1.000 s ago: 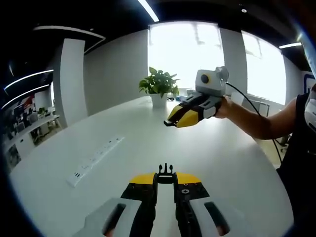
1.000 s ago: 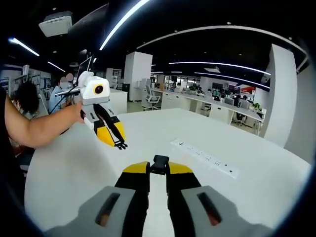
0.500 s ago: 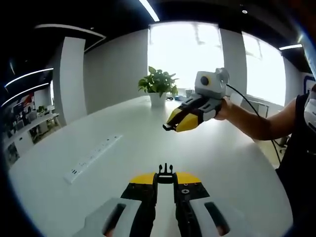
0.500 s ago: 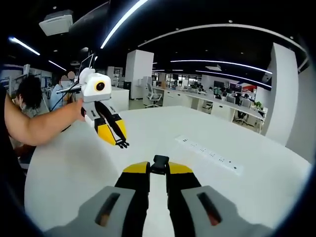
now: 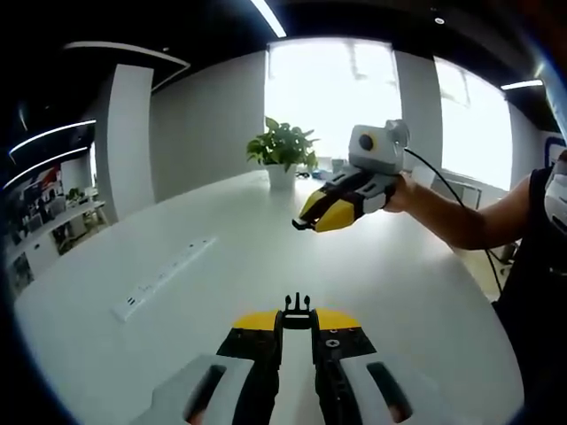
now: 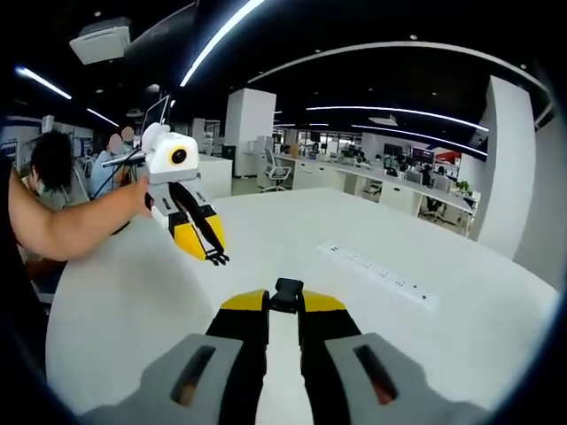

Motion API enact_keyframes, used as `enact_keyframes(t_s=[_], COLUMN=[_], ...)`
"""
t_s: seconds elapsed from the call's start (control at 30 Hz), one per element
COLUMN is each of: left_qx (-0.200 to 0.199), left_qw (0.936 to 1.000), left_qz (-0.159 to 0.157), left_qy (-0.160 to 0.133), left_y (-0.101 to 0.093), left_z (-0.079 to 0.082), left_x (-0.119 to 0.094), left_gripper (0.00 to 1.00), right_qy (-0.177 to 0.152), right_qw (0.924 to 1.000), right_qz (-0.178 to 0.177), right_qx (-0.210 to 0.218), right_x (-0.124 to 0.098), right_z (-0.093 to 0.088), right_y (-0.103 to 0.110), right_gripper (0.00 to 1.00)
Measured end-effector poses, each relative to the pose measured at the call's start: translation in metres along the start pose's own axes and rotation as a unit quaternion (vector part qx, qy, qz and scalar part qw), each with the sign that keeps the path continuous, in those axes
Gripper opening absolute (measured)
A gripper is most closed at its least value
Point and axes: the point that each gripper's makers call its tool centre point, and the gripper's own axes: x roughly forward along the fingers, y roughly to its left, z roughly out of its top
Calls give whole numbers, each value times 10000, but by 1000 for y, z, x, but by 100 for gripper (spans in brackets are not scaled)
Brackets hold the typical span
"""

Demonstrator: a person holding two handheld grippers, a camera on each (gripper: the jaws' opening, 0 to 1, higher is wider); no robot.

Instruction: Snap the two parts of the plastic buckle together until the buckle closes and remains connected.

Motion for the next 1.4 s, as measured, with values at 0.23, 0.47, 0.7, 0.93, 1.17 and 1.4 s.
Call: enact_keyframes(t_s=[0.23,0.47,0.7,0.93,1.17,1.4], left_qx=[26,-18,-67,-90,-112,-118], left_qw=[10000,10000,9999,9999,9999,9999], left_qz=[-5,-35,-61,-72,-30,-20], left_qy=[36,33,59,69,28,34], left_y=[-3,-7,-11,-15,-19,-23], left_z=[-1,-5,-12,-12,-15,-18], left_x=[0,3,5,3,0,-2], left_gripper=[11,11,11,11,11,11], right_qy=[50,77,93,81,60,76], right_qw=[10000,10000,10000,10000,10000,10000], right_qz=[6,26,30,42,32,53], right_qx=[-15,-1,-9,-23,-26,-16], right_x=[-2,-3,-6,-8,-11,-12], right_z=[-4,-7,-10,-9,-9,-10], right_y=[6,9,12,16,20,26], right_gripper=[11,11,11,11,11,11])
